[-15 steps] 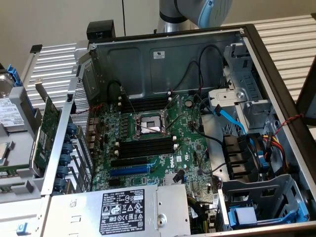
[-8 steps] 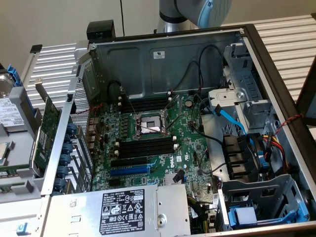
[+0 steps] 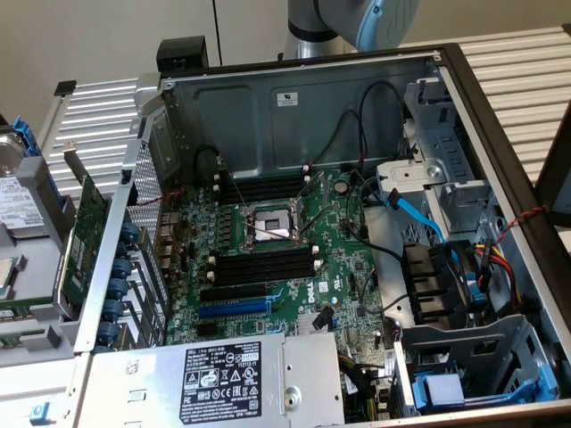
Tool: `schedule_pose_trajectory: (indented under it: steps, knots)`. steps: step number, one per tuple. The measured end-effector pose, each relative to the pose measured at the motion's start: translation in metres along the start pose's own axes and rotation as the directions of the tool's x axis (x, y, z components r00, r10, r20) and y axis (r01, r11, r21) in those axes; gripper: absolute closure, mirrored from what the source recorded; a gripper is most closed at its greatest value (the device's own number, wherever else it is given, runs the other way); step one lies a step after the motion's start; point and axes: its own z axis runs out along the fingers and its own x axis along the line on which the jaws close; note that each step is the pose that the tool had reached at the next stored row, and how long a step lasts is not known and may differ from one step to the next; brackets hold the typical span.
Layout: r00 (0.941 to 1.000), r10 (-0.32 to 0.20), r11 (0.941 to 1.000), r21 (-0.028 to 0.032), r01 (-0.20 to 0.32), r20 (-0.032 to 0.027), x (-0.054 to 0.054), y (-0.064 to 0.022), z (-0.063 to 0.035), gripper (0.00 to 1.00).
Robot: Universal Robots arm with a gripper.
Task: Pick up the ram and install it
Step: 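Reach for the ram, then pick up the ram and move it above insertion slot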
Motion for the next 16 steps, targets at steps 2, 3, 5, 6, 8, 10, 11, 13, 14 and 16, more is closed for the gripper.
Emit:
schedule_pose_trajectory:
  steps: [2, 3, 5, 6, 8, 10, 11, 13, 14, 16]
  knots:
    - [1.0, 0.0, 1.0, 0.0006, 0.0, -0.0011, 0.0004, -0.0002, 0.0001, 0.89]
    - [1.0, 0.0, 1.0, 0.0007, 0.0, -0.0012, 0.0004, -0.0002, 0.0001, 0.89]
    - [1.0, 0.0, 1.0, 0.0007, 0.0, -0.0013, 0.0004, -0.0002, 0.0, 0.89]
    - [1.0, 0.0, 1.0, 0.0007, 0.0, -0.0013, 0.0005, -0.0002, 0.0001, 0.89]
    - [1.0, -0.003, 1.0, 0.0007, 0.003, -0.0008, 0.0009, -0.0002, 0.0, 0.89]
    - [0.9995, -0.031, 0.9995, 0.0001, 0.031, -0.0012, 0.0009, -0.0002, 0.0001, 0.89]
    - [0.9988, -0.049, 0.9988, -0.0004, 0.049, -0.0023, 0.0009, -0.0002, 0.0001, 0.89]
    - [0.9962, -0.087, 0.9962, -0.0012, 0.087, -0.0044, 0.0008, -0.0002, 0.0002, 0.89]
    - [0.9946, -0.104, 0.9946, -0.0017, 0.104, -0.0053, 0.0008, -0.0002, 0.0005, 0.89]
    - [0.9902, -0.14, 0.9902, -0.0026, 0.14, -0.0074, 0.0009, -0.0002, 0.0007, 0.89]
